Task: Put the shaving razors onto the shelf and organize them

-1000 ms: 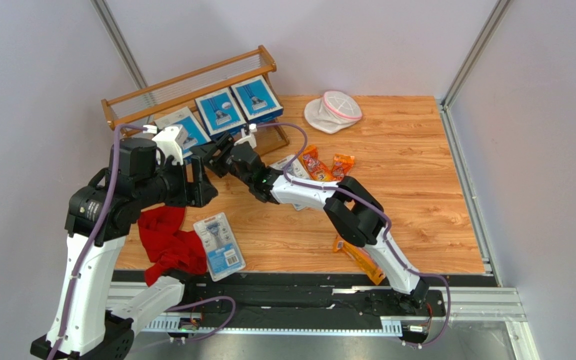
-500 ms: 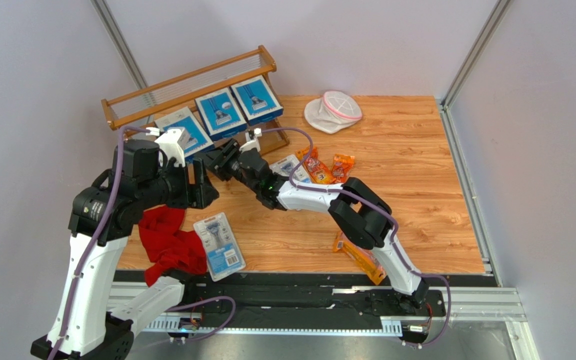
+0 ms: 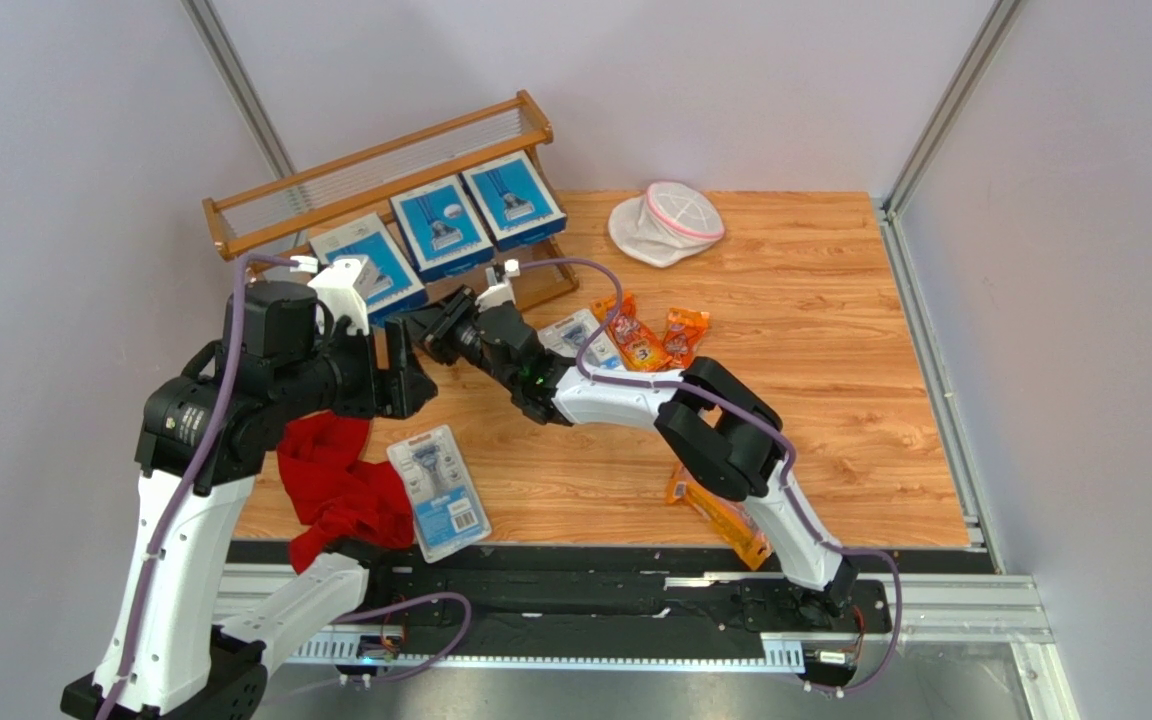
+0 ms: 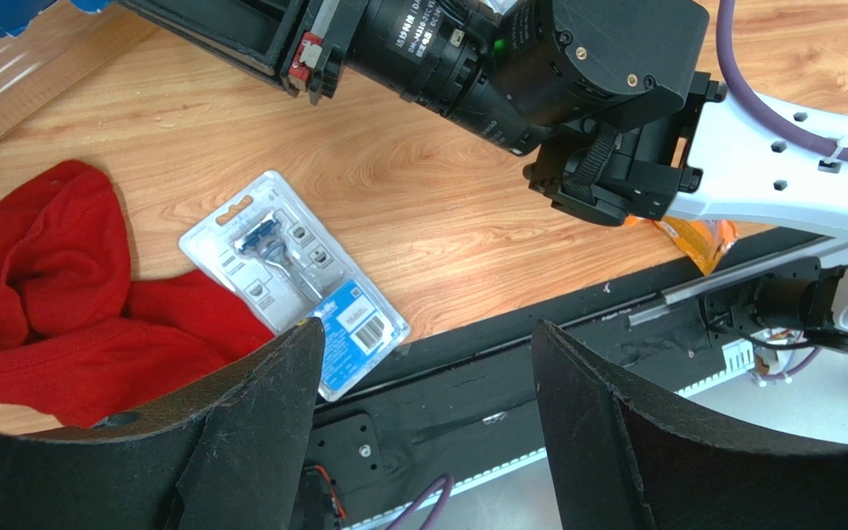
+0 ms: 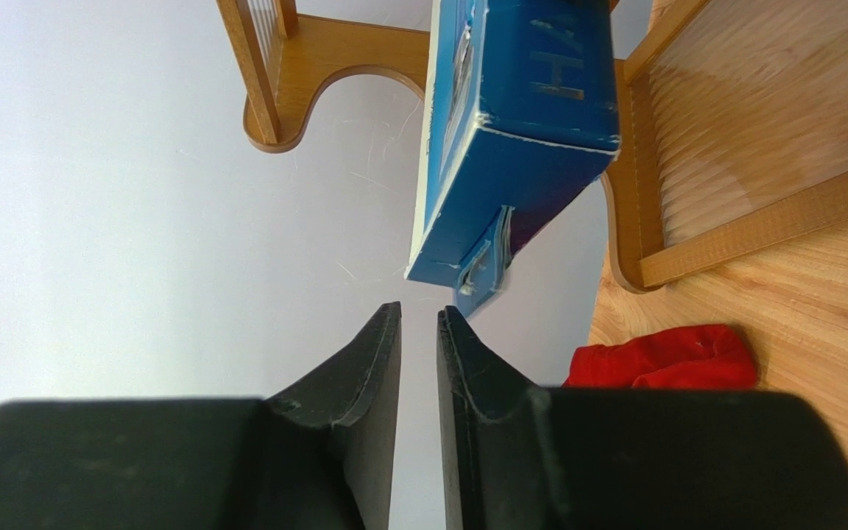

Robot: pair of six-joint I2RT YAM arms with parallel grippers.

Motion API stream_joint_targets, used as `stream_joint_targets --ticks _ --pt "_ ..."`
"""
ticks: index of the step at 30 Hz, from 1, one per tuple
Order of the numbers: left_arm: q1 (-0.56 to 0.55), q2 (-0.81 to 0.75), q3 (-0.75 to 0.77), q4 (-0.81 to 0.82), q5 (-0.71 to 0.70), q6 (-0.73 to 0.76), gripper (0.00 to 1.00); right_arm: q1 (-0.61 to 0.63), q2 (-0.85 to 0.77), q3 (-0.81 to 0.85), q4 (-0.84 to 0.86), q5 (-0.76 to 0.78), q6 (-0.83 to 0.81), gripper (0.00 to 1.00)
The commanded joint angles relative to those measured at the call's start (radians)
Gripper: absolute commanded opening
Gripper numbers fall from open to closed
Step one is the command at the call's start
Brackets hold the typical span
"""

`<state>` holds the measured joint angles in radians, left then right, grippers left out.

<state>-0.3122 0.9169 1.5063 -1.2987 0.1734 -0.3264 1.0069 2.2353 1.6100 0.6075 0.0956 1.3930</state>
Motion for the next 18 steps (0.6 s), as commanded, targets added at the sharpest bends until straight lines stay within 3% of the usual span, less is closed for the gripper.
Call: stream_joint_targets --ticks 1,18 --pt "0.005 -0.004 0.025 0.004 -0.005 0.027 0.77 0.009 0.01 0.036 0.067 0.006 0.008 0.2" --pt "0.005 -0.007 0.035 -0.016 -0.026 0.043 0.77 0.002 0.148 0.258 -0.04 0.018 0.003 0.2"
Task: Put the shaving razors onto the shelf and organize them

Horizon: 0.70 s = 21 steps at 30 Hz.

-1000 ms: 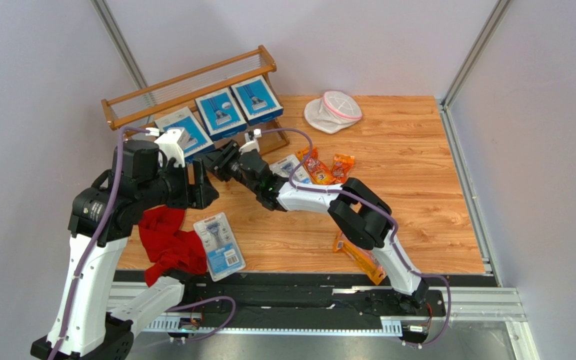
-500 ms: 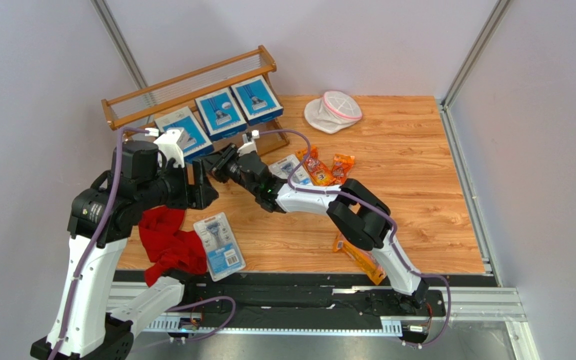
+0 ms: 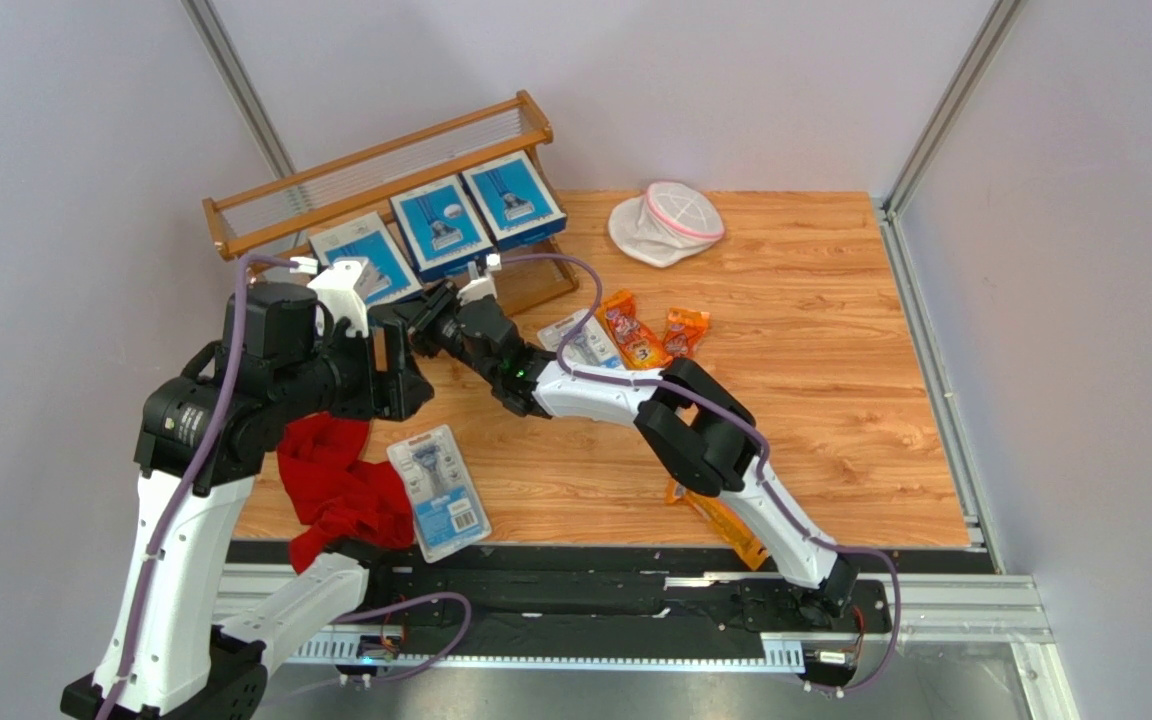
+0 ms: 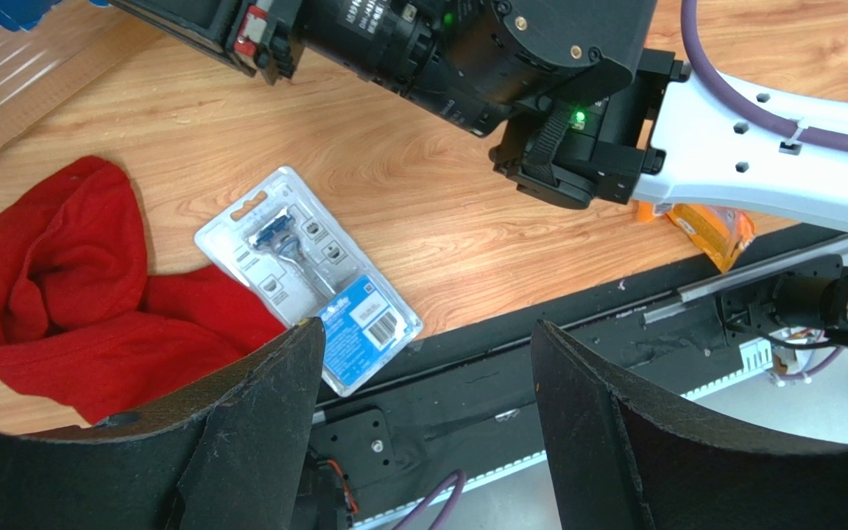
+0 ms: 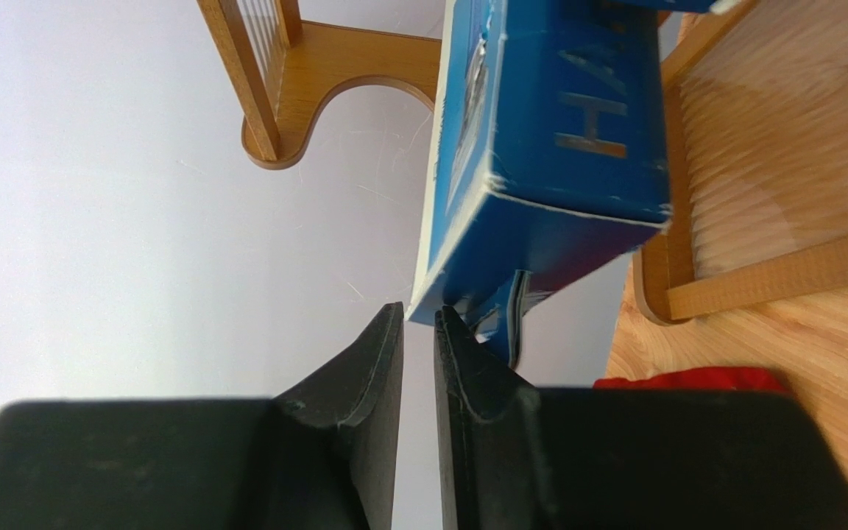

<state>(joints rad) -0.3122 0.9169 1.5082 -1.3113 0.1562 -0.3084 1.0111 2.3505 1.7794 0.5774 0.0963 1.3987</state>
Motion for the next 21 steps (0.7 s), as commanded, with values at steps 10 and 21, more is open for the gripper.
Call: stream_joint_targets --ticks 10,21 --pt "0.005 -0.006 0.041 -0.006 -0.017 0.029 0.77 -0.023 0.092 0.192 -0.08 0.026 -0.007 0.2" --pt "0.005 -0.004 0.026 -0.003 -0.018 0.032 0.77 -0.042 0.078 0.207 -0.07 0.0 -0.059 0.2"
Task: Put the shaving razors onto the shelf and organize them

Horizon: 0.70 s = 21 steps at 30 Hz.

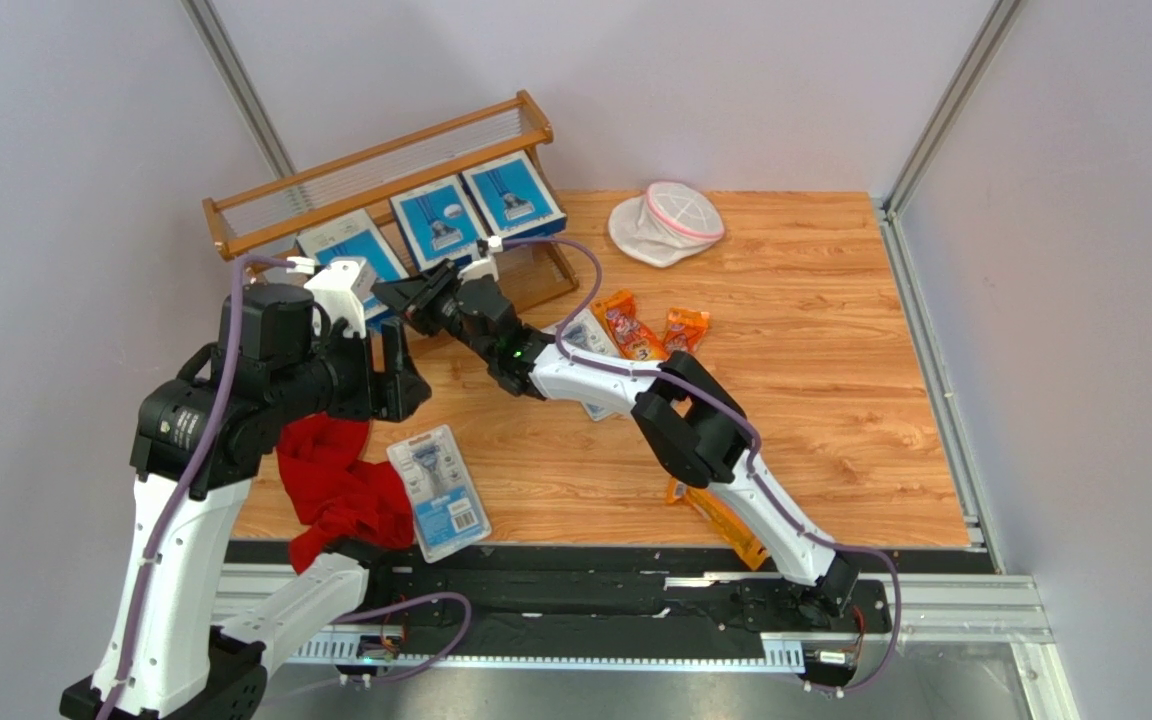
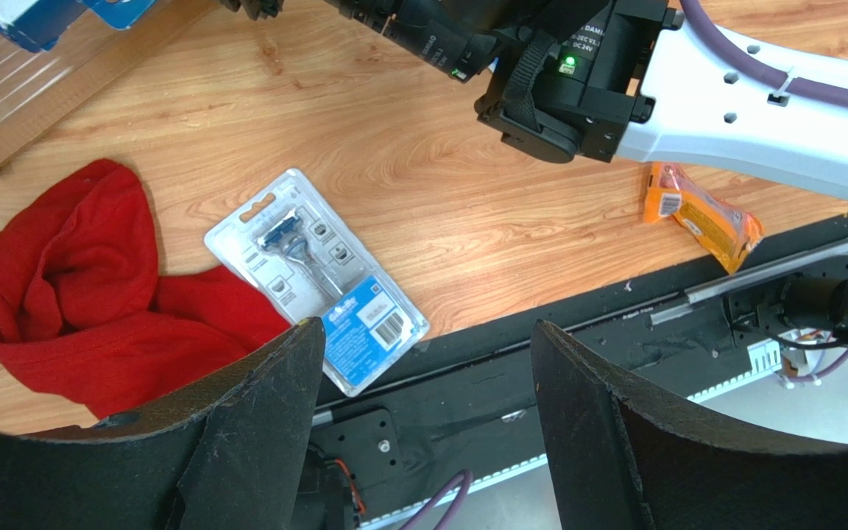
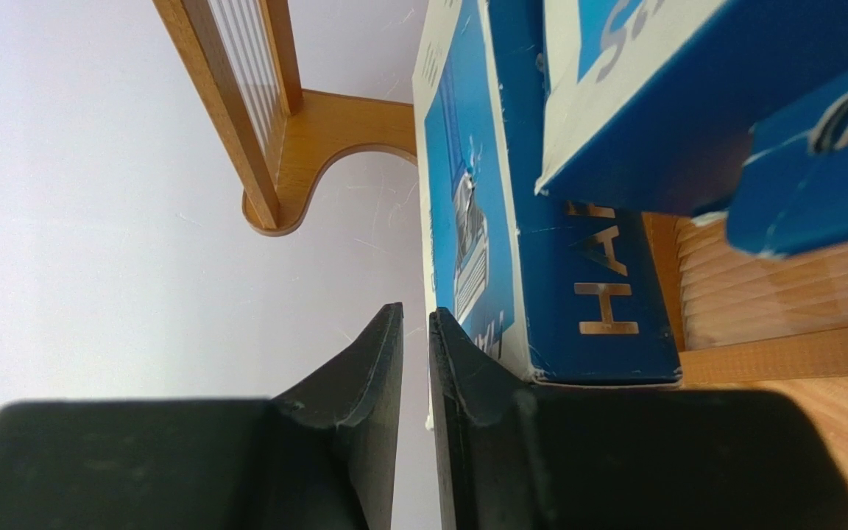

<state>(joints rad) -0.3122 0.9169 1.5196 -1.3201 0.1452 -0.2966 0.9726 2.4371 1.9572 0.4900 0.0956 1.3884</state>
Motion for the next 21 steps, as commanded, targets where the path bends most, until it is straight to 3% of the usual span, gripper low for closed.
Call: stream_joint_targets --ticks 1,14,21 --pt "0.005 -0.007 0.013 0.007 -0.006 0.02 0.77 -0.003 -0.013 0.029 0.019 -0.003 -0.058 0.2" --pt "0.005 -0.013 0.004 0.013 -0.007 0.016 0.77 0.001 -0.141 -0.007 0.065 -0.065 -0.13 0.22" --pt "0.005 -0.019 0.008 0.01 0.011 0.017 0.76 0.003 -0.274 -0.197 0.098 -0.071 -0.187 0.25"
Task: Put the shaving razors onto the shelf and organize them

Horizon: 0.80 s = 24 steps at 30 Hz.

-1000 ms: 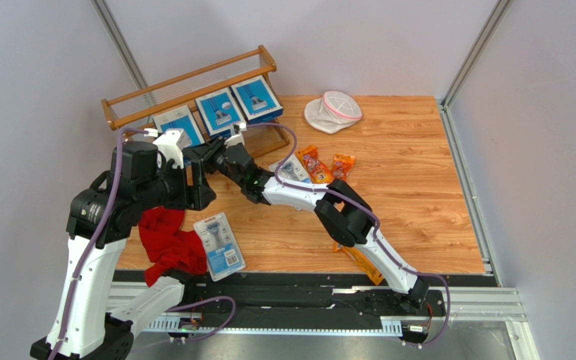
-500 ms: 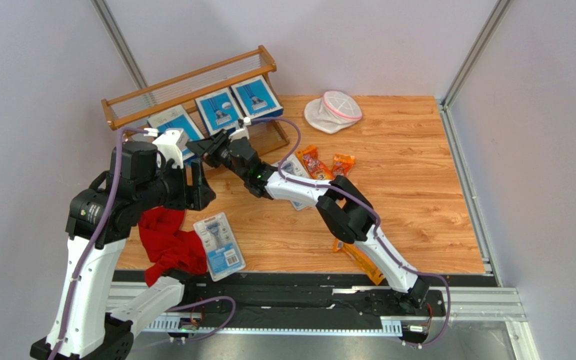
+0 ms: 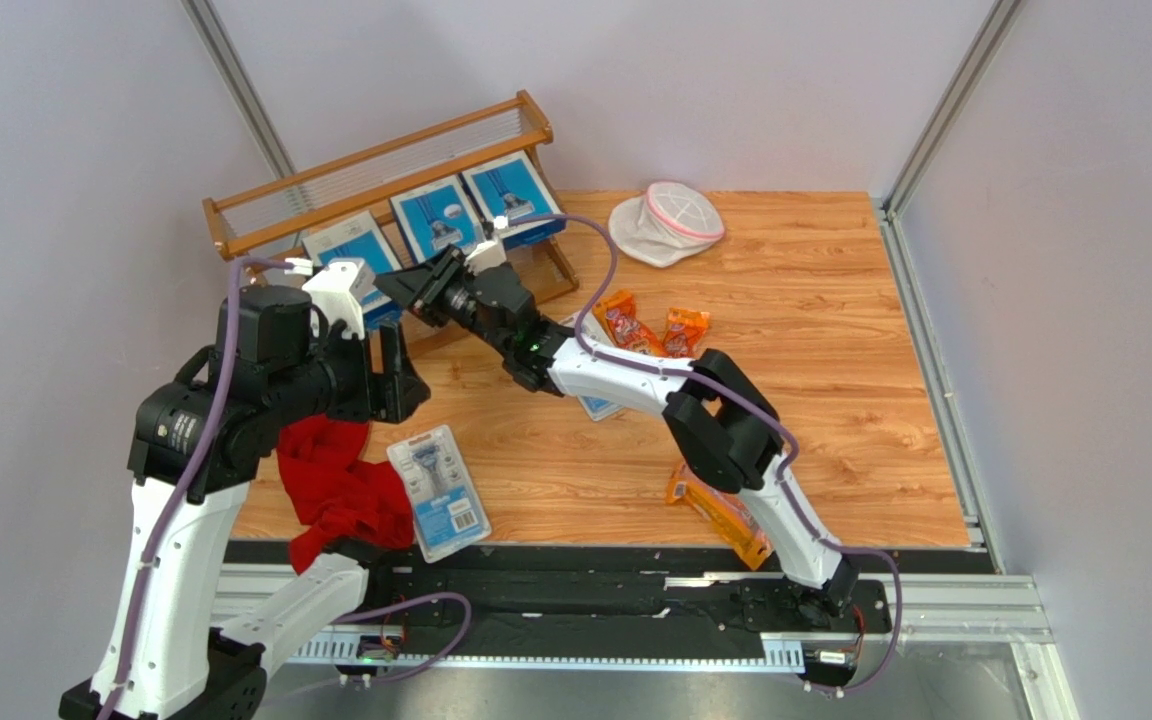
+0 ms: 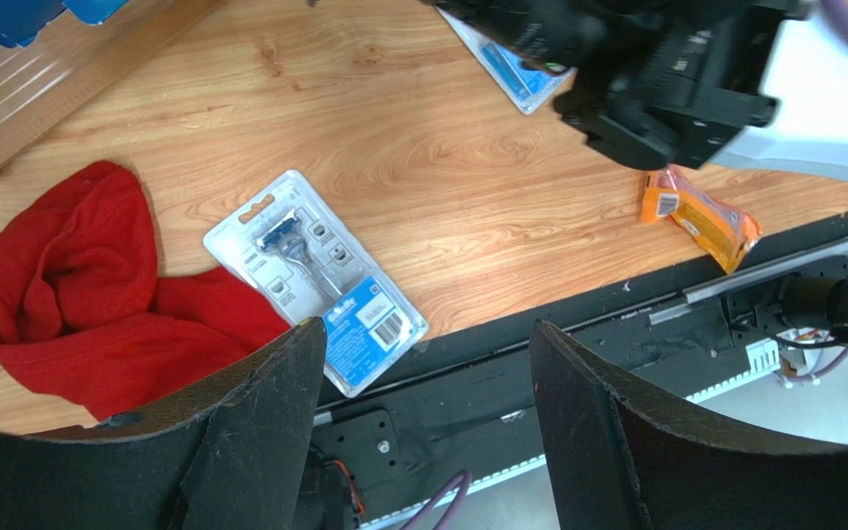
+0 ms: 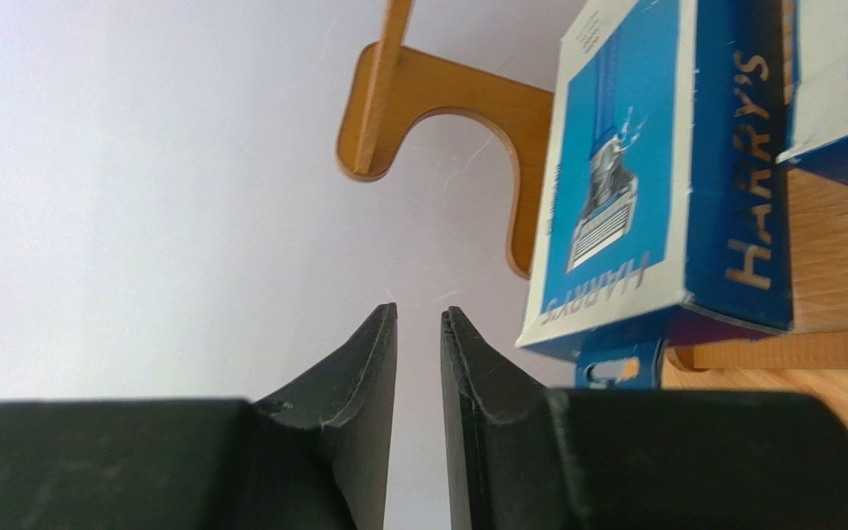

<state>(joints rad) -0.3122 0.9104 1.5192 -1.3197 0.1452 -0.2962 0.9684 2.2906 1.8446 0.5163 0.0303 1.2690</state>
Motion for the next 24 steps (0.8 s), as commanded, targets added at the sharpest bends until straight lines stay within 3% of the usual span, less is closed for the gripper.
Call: stream_joint_targets --ticks 1,6,10,13,21,24 --pt "0.005 -0.022 0.009 0.01 0.008 0.016 0.77 0.007 -0.144 -0.112 0.074 -0.01 -0.079 0.27" --pt "0.005 -0.044 0.007 0.002 -0.021 0.011 0.77 0.016 -0.246 -0.215 -0.001 -0.075 -0.137 0.39" --pt "0.005 -0.047 0.013 0.004 -0.027 -0.009 0.78 0.039 -0.278 -0.297 -0.07 -0.069 -0.157 0.65" --pt "0.005 -0.033 0.025 -0.003 -0.015 -0.015 0.78 0.049 -0.278 -0.334 -0.068 -0.066 -0.143 0.72" --pt "0.005 -0.018 0.062 -0.015 -0.006 -0.02 0.78 0.055 -0.152 -0.277 -0.016 -0.102 -0.071 0.66" --pt "0.005 -0.016 0.073 -0.024 -0.009 -0.015 0.78 0.055 -0.105 -0.228 -0.004 -0.102 -0.059 0.56"
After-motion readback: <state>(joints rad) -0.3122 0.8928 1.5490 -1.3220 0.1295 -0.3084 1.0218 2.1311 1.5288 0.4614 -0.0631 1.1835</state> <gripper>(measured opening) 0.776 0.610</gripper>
